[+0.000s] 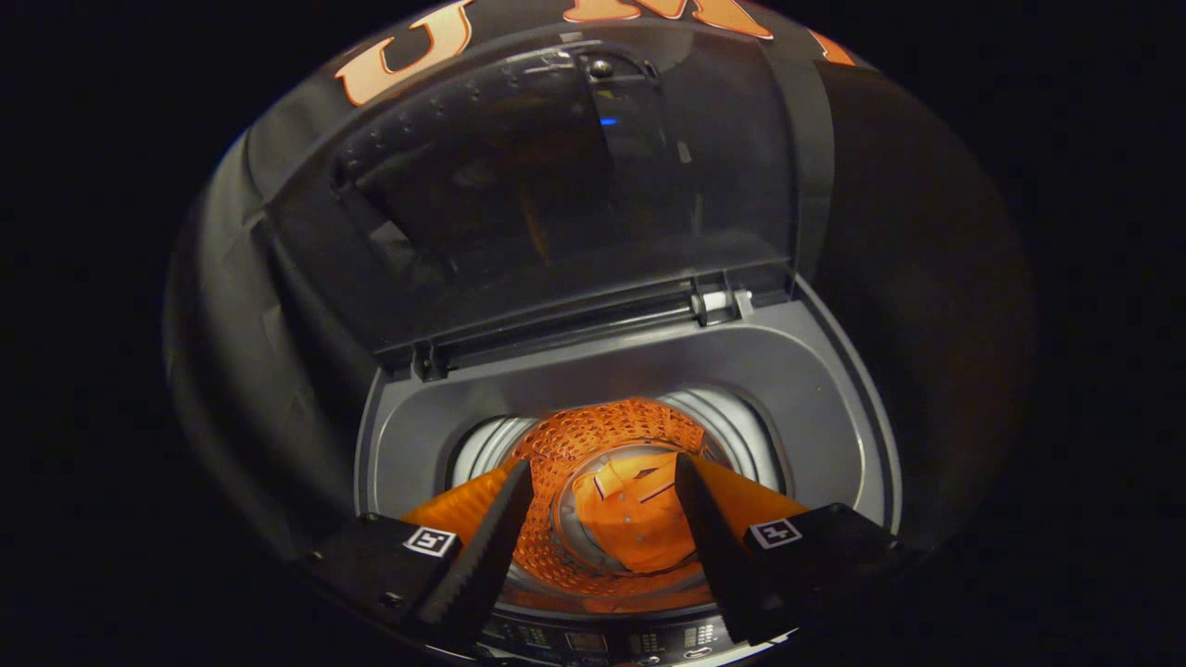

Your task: Put the clothes into the washing machine and then close the washing machine lid.

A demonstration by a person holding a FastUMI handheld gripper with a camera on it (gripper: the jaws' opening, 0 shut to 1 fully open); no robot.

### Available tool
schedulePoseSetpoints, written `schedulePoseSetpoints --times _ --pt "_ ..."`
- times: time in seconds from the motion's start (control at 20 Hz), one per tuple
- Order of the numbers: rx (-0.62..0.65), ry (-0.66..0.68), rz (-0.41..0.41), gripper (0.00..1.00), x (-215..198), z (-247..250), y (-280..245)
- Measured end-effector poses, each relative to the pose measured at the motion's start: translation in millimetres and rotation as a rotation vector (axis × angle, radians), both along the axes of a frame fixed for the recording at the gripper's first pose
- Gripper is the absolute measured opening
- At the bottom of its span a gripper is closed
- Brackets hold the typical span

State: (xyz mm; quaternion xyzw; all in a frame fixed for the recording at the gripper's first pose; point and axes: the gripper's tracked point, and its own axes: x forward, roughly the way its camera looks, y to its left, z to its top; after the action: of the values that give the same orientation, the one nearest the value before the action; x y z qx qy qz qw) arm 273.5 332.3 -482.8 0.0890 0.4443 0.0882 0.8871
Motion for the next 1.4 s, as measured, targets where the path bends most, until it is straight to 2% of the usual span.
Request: schedulePoseSetpoints --times 0.5,0.7,0.95,1.15,1.4 --pt "0.013 -0.151 0.0 0.99 5.8 100.5 -11.9" --pt "0.008 -0.237 0.013 0.99 23.4 145.8 -6.4" --pt "0.03 -0.335 0.024 0.99 57.3 202.1 5.8" --pt "0.032 -0.426 0.029 0.98 99.8 248.7 8.7" --pt "0.024 -0.465 0.025 0.98 148.5 265.3 12.9"
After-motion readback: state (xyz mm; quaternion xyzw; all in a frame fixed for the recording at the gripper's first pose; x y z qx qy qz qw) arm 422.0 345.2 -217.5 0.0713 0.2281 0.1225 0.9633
